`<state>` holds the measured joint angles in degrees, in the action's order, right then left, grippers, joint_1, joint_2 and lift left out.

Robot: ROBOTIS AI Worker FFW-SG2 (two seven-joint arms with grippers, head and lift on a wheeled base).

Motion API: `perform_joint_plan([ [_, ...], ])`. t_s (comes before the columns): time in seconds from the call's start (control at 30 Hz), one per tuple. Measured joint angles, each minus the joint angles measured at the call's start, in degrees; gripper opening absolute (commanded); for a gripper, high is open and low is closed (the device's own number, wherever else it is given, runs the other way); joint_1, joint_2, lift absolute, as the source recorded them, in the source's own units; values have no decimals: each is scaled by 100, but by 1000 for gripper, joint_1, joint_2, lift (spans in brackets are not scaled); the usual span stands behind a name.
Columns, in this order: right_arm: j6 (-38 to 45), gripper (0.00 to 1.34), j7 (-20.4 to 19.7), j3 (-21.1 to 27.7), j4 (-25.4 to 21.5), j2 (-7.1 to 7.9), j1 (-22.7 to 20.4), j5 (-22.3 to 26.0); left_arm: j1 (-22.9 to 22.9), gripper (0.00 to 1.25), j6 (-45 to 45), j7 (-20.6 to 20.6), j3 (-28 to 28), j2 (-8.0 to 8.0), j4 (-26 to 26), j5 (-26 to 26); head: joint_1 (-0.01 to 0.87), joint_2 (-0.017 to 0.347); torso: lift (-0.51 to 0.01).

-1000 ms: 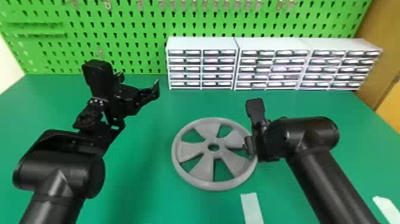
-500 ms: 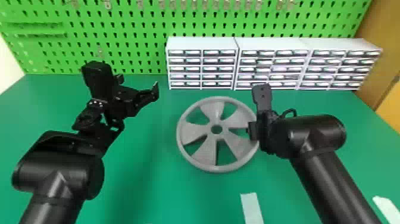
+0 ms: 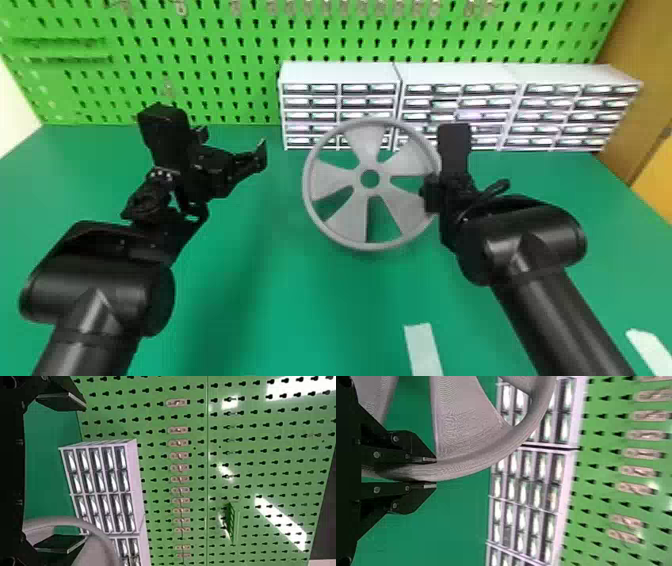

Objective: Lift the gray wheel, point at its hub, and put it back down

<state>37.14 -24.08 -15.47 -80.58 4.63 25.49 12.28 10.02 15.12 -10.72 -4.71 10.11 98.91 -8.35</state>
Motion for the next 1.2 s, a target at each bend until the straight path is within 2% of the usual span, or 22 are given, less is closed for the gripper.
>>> perform_joint_plan([
  [0.23,-1654,8,0,-70,213,111,-75,-141,-11,1140,0,-16,-3,0,0,0,692,48,-88],
  [0.43,-2644,8,1,-56,353,145,-47,-368,-31,1140,0,-49,-5,0,0,-2,692,48,-88],
  [0.8,-3388,8,47,-46,453,186,103,-664,-54,1138,0,-107,-43,0,6,-17,692,48,-88],
  [1.2,-4411,8,378,-16,878,174,289,-792,-94,1138,-1,-176,-118,4,6,-52,692,48,-88],
])
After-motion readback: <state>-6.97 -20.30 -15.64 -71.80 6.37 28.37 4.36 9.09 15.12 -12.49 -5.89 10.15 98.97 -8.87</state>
